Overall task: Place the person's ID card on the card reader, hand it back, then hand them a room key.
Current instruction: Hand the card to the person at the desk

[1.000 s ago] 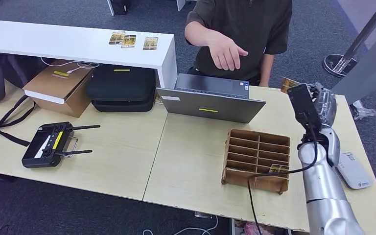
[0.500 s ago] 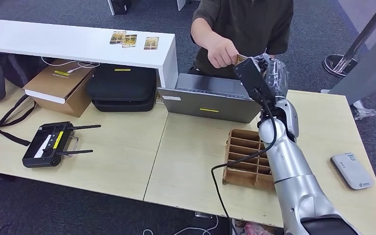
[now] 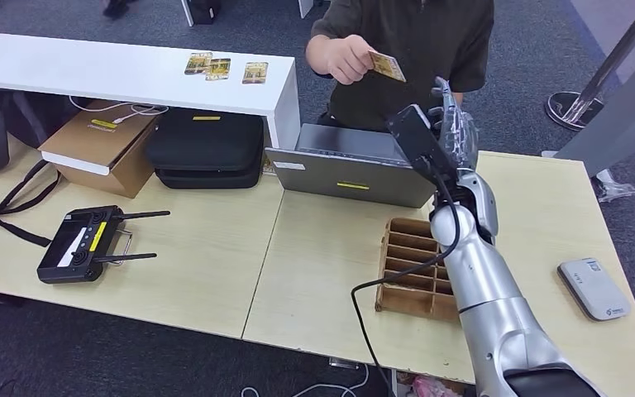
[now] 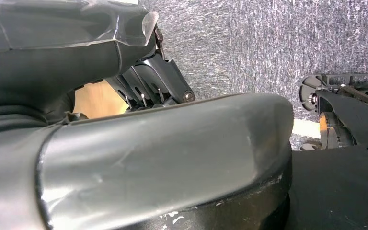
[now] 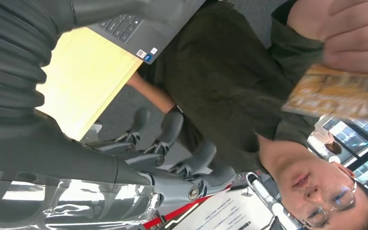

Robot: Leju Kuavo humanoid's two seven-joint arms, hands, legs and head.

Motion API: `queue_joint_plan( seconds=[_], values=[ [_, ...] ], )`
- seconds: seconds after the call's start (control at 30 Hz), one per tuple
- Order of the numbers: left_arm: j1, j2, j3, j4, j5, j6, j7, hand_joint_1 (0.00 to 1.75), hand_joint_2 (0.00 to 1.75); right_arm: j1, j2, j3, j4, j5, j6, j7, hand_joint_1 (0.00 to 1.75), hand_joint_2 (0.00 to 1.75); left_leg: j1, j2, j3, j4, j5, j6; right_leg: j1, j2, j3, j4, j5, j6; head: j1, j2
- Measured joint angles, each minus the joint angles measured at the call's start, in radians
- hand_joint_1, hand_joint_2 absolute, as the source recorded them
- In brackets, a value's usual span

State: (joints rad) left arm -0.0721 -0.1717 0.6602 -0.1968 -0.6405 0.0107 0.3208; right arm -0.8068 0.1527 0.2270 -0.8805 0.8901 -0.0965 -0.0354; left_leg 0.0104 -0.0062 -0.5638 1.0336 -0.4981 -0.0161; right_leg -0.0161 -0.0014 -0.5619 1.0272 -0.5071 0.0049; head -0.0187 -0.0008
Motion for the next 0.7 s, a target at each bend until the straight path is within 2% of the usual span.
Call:
queue_joint_plan(
  seconds=[0.33,0.4,0.57,0.7],
  values=[
    [0.0,0.0,0.007,0.0,0.0,0.0,-0.009,0.0,0.0,0.006,-0.007,0.0,0.019,0.005,-0.033,-0.027,0.0,1.75,0.0,0.0,0.0,0.0,0.0,0.0,0.0,0.0,-0.001,0.0,0.0,0.0,0.0,0.0],
    [0.001,0.0,0.009,0.0,0.0,0.0,-0.009,0.0,0.0,0.011,-0.014,-0.008,0.019,-0.049,-0.012,-0.056,0.0,1.75,0.0,0.0,0.0,0.0,0.0,0.0,0.0,0.0,-0.001,0.0,0.0,0.0,0.0,0.0],
    [0.001,0.001,0.017,0.0,0.0,0.0,-0.01,0.0,0.0,0.026,-0.039,-0.075,0.028,-0.293,0.109,-0.153,0.0,1.75,0.0,0.0,0.0,0.0,0.0,0.0,0.0,0.0,-0.001,0.0,0.0,0.0,0.0,0.0],
    [0.002,0.002,0.029,0.0,0.008,0.0,-0.013,0.0,0.0,0.027,-0.077,-0.114,0.046,-0.368,0.153,-0.186,0.0,1.75,0.0,0.0,-0.001,0.001,0.0,0.0,0.0,0.0,-0.001,0.0,0.0,0.0,0.0,0.0]
  ],
)
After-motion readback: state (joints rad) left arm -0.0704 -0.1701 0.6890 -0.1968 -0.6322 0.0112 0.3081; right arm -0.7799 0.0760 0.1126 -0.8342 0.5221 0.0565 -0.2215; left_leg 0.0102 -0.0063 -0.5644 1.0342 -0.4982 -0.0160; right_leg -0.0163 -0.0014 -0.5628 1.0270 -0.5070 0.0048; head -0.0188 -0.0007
